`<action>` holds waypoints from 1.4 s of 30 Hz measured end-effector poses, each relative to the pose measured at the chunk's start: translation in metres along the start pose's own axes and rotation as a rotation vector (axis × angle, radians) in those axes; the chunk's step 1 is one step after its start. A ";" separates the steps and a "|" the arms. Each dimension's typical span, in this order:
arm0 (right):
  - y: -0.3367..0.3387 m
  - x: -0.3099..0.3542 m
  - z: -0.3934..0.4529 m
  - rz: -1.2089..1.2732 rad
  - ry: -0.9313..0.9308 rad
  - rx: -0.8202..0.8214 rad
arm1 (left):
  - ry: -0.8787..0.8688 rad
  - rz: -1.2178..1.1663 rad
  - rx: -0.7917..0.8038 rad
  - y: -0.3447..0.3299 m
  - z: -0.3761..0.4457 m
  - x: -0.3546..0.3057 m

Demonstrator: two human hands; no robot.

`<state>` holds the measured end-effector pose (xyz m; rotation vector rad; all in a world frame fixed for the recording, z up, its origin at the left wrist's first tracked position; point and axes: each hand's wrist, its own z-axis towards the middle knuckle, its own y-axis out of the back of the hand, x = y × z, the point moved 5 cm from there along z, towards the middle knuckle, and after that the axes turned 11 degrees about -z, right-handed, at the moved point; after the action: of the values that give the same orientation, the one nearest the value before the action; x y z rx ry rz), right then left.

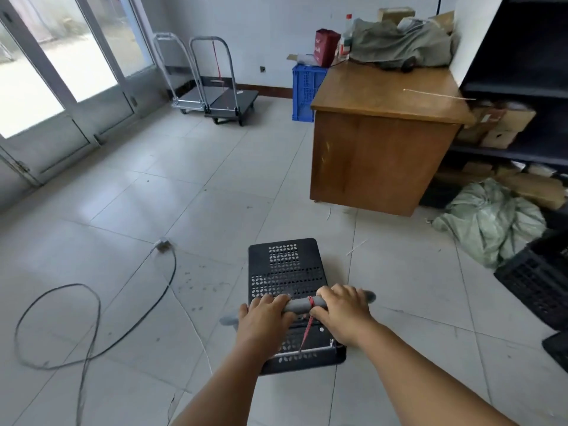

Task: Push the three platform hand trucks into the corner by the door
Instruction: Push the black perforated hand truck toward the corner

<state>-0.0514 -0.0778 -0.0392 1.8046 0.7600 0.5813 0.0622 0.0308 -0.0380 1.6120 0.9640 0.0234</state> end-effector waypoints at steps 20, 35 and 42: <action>0.070 0.011 0.195 -0.020 0.140 0.037 | 0.155 -0.007 -0.047 0.078 0.166 0.020; 0.136 0.015 0.384 -0.039 0.144 0.076 | 0.166 -0.028 -0.071 0.144 0.352 0.046; 0.172 0.027 0.483 -0.031 0.118 0.095 | 0.149 -0.029 -0.032 0.191 0.450 0.066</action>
<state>0.3428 -0.4074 -0.0395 1.8548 0.9075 0.6444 0.4389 -0.2872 -0.0472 1.5834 1.0960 0.1406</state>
